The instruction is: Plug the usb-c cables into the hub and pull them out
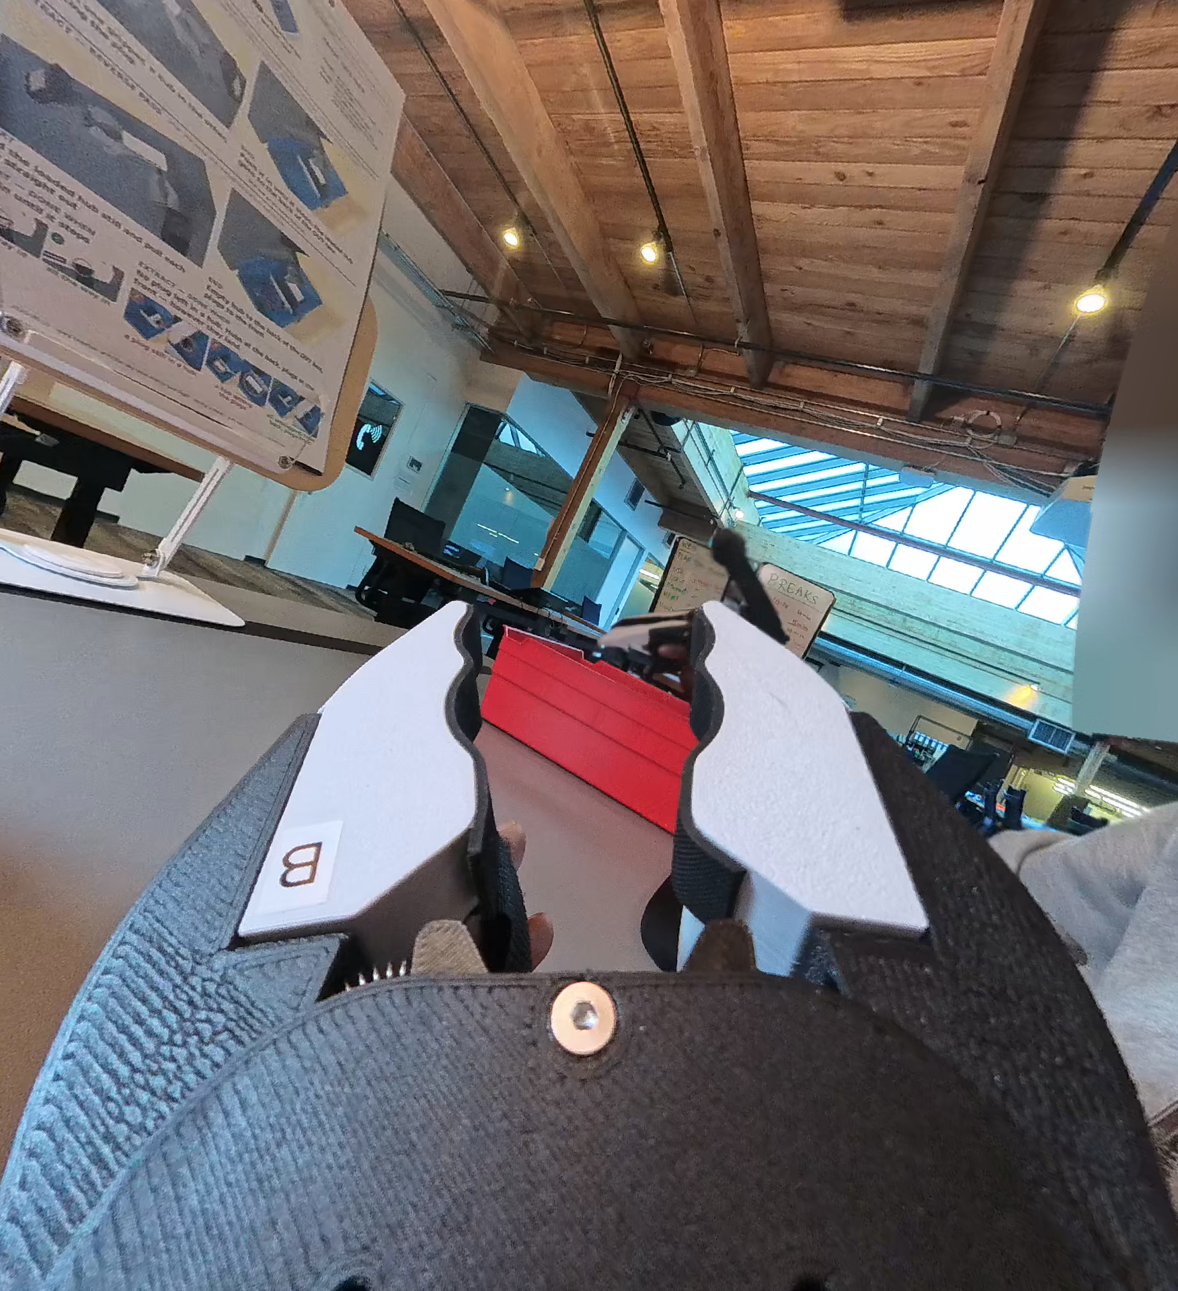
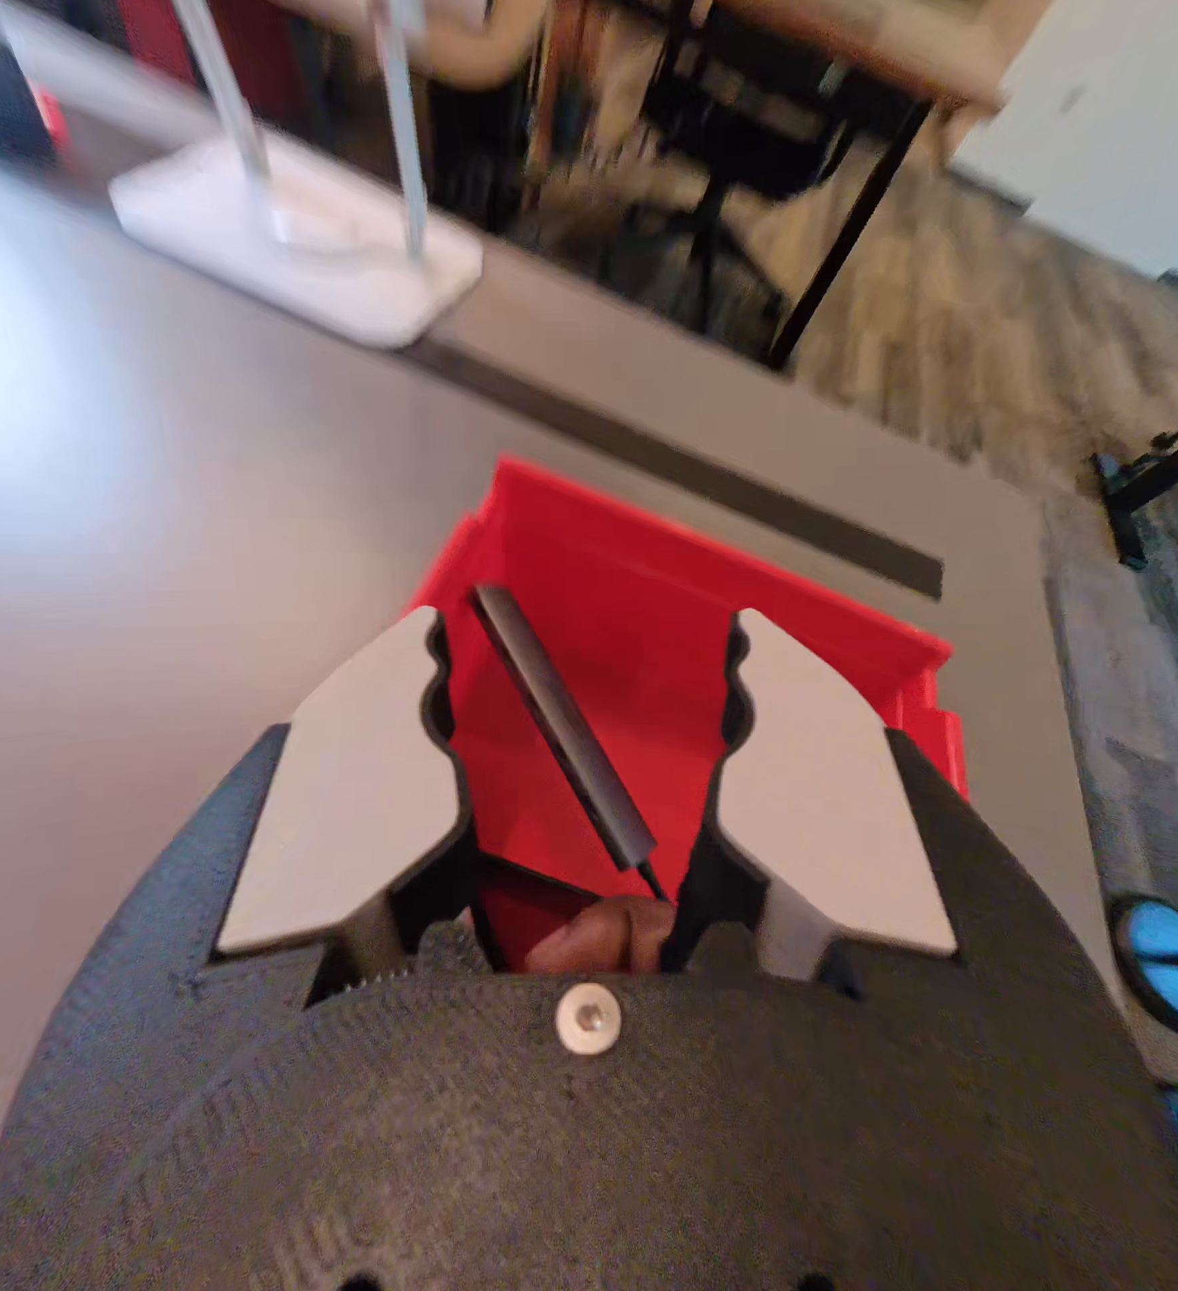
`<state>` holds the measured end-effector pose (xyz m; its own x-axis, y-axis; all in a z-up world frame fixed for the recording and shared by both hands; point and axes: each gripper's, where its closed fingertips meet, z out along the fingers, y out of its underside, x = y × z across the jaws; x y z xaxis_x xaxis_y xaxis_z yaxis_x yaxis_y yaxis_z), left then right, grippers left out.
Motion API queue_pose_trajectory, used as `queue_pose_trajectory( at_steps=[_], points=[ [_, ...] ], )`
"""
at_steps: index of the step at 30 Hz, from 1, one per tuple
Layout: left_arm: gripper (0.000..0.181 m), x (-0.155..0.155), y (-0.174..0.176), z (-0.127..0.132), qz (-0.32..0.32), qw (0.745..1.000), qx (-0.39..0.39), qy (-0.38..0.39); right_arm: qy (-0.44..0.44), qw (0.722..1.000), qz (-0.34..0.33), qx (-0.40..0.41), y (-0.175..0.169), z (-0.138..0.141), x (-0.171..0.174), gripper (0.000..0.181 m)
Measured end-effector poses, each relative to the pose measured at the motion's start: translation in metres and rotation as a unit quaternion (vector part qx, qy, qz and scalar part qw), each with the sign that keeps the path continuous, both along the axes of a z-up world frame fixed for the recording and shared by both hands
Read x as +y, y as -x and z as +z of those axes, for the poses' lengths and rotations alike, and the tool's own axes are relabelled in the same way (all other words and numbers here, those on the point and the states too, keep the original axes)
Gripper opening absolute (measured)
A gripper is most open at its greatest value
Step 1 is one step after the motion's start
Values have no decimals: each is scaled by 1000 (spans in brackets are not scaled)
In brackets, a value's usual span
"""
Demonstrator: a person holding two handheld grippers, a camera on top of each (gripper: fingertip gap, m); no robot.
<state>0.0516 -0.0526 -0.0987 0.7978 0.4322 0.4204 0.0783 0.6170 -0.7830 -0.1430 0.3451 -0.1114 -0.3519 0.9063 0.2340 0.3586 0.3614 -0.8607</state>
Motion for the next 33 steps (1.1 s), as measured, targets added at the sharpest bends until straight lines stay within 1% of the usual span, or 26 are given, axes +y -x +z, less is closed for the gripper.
queue_pose_trajectory(
  at_steps=[2,3,4,5,7,9,10,11,12,13,14,16,17,18,20,24,26,27,28,29,30,31,32,33],
  points=[
    [58,0,0,0,0,1000,0,1,76,992,-15,96,-18,47,-15,96],
    [58,1,0,0,0,1000,1,2,121,981,-18,150,-32,71,-24,110],
    [58,1,0,0,0,1000,2,3,166,965,-12,203,-49,95,-35,117],
    [58,1,0,0,1,1000,2,4,210,944,1,254,-69,116,-47,122],
    [58,1,-1,0,1,1000,4,5,293,888,35,352,-113,148,-72,128],
    [58,2,-1,0,1,1000,6,7,357,825,79,432,-155,165,-96,136],
    [58,2,-2,1,2,1000,7,8,370,806,101,451,-171,166,-108,139],
    [58,2,-2,1,3,1000,9,9,373,796,119,461,-183,162,-118,146],
    [58,2,-2,1,4,1000,11,9,364,790,122,479,-191,158,-122,145],
    [58,2,-3,1,5,1000,12,9,343,786,98,505,-196,152,-118,146],
    [58,1,-3,1,6,1000,12,8,311,789,66,526,-196,146,-110,146],
    [58,1,-2,1,5,1000,9,5,255,804,19,536,-192,136,-94,146],
    [58,0,-2,1,5,1000,8,4,240,808,9,537,-192,135,-87,146],
    [58,0,-2,1,5,1000,8,3,233,806,0,544,-195,136,-78,146],
    [58,1,-1,1,6,1000,8,7,238,793,-22,561,-202,141,-61,146],
    [58,4,-2,1,9,1000,13,18,272,770,-37,577,-208,138,-46,145],
    [58,5,-4,1,13,999,21,25,273,762,-62,584,-208,135,-39,136],
    [58,6,-5,2,15,999,26,29,272,761,-79,584,-208,134,-35,119],
    [57,7,-6,2,17,999,30,33,266,766,-100,578,-205,132,-29,83],
    [57,8,-7,2,18,999,32,36,257,782,-115,556,-200,128,-25,20],
    [57,8,-6,2,17,999,31,38,245,801,-121,533,-192,127,-22,0],
    [57,8,-6,1,15,999,29,37,233,822,-119,506,-183,128,-19,0],
    [57,8,-5,1,15,999,26,35,210,855,-108,461,-168,127,-19,0],
    [57,7,-5,1,14,999,24,31,182,898,-87,391,-149,120,-22,0]
  ],
)
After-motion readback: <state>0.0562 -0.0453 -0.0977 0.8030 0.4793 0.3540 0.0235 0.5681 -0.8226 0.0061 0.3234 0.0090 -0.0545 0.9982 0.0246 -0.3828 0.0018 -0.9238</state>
